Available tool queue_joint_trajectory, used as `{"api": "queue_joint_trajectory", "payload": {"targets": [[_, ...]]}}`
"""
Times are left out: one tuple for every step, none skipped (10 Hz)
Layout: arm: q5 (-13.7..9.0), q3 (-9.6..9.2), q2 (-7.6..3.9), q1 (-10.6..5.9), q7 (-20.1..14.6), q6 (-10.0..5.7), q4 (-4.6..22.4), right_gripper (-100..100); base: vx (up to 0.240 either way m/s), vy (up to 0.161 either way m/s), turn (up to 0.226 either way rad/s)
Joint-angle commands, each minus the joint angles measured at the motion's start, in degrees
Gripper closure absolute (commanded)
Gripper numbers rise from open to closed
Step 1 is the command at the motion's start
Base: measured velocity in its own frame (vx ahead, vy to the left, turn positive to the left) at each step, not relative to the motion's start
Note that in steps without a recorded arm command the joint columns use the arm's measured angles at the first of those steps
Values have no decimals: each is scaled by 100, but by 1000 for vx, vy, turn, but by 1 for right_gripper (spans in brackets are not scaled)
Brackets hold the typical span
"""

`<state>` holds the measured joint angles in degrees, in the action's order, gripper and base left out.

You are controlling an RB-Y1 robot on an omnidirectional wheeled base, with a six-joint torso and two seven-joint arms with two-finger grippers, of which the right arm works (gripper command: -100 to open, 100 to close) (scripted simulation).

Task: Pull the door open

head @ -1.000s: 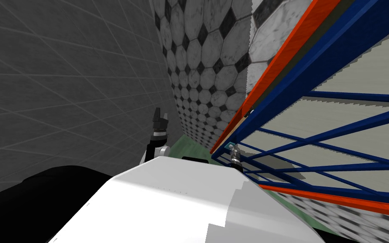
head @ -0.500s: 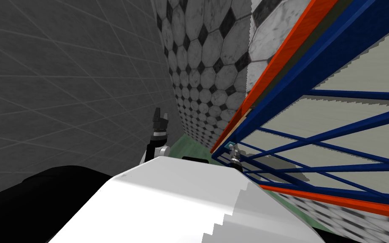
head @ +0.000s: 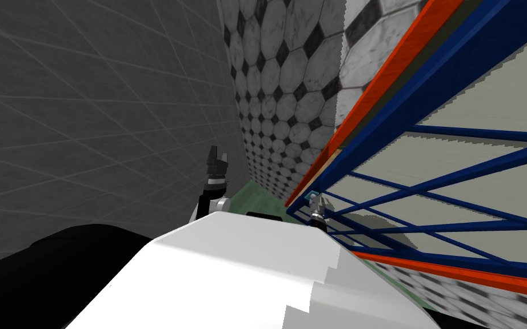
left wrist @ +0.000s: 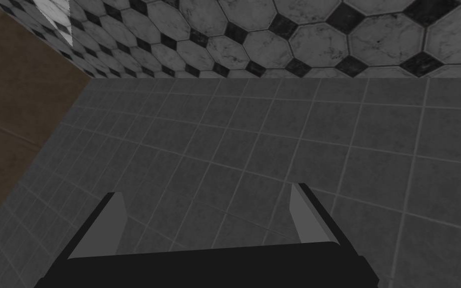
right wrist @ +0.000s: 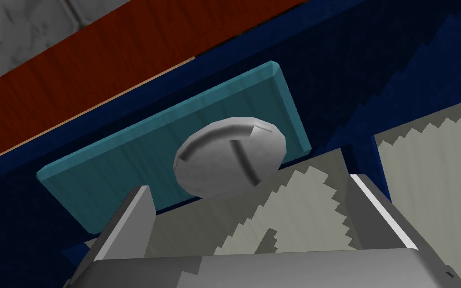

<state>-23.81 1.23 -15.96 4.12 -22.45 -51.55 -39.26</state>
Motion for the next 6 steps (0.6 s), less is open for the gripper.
{"api": "queue_joint_trajectory", "payload": {"targets": [[-137, -53, 33, -32, -286, -11, -5, -100, -83, -3, 41], [-137, -53, 33, -32, -324, -11, -5, -100, -57, -4, 13], [-235, -90, 58, -46, -533, -10, -29, -100, -50, -14, 31], [-337, -129, 84, -60, -700, -9, -52, -100, -79, -11, 60], [-337, -129, 84, -60, -747, -9, -52, -100, -59, -2, 21], [-448, -171, 112, -75, -975, -8, -78, -100, -54, -5, 33]]}}
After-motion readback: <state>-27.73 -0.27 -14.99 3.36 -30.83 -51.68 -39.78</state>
